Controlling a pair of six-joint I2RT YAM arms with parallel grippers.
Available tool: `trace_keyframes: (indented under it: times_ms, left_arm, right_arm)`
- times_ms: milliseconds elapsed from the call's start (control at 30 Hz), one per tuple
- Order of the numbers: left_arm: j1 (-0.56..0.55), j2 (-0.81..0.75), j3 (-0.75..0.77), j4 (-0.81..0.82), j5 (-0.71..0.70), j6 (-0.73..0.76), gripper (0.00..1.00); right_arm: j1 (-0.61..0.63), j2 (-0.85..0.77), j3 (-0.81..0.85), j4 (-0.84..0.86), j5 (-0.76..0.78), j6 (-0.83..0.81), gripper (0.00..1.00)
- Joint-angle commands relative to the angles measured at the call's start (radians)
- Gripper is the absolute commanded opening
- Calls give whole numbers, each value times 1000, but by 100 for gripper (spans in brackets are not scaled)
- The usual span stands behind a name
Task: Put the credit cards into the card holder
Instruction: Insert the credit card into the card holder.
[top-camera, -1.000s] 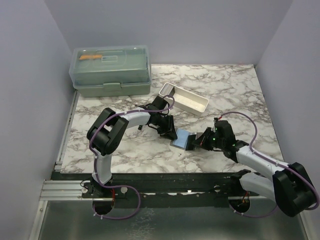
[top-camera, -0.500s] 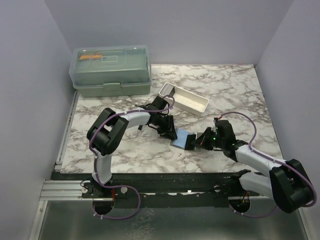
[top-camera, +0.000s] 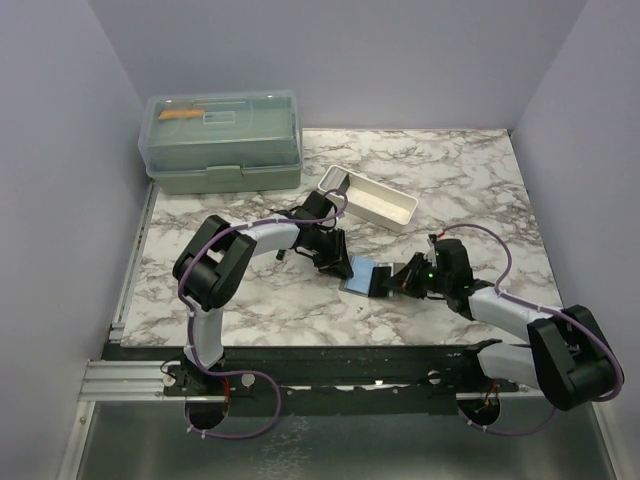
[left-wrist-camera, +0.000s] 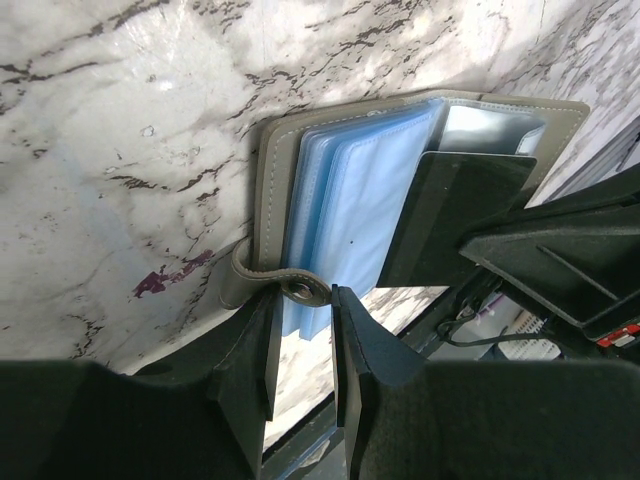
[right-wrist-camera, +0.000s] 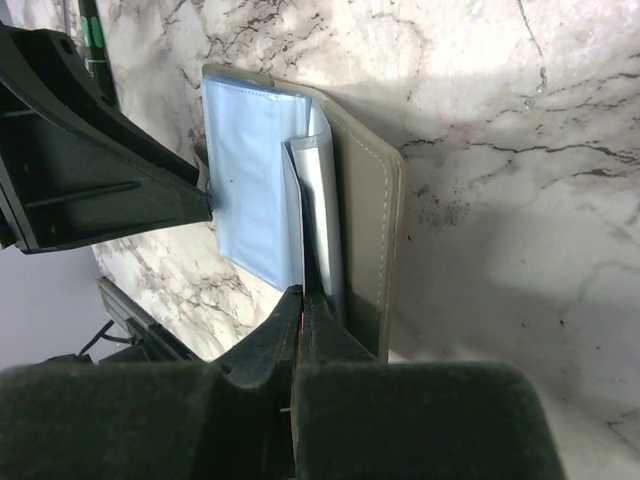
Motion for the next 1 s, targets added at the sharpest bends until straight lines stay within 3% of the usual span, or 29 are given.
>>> trace_keyframes:
  times_ms: [0, 500, 967]
  left_arm:
    - [3, 37, 9, -33, -74, 32, 31]
    - [9, 56, 21, -50, -91, 41, 31]
    - [11, 65, 26, -59, -103, 48, 29]
  right_arm:
    - [-36, 42, -29, 103, -84, -42, 0]
    - [-125, 153, -34, 291, -344, -95, 0]
    - [-173, 231, -22, 303, -349, -112, 0]
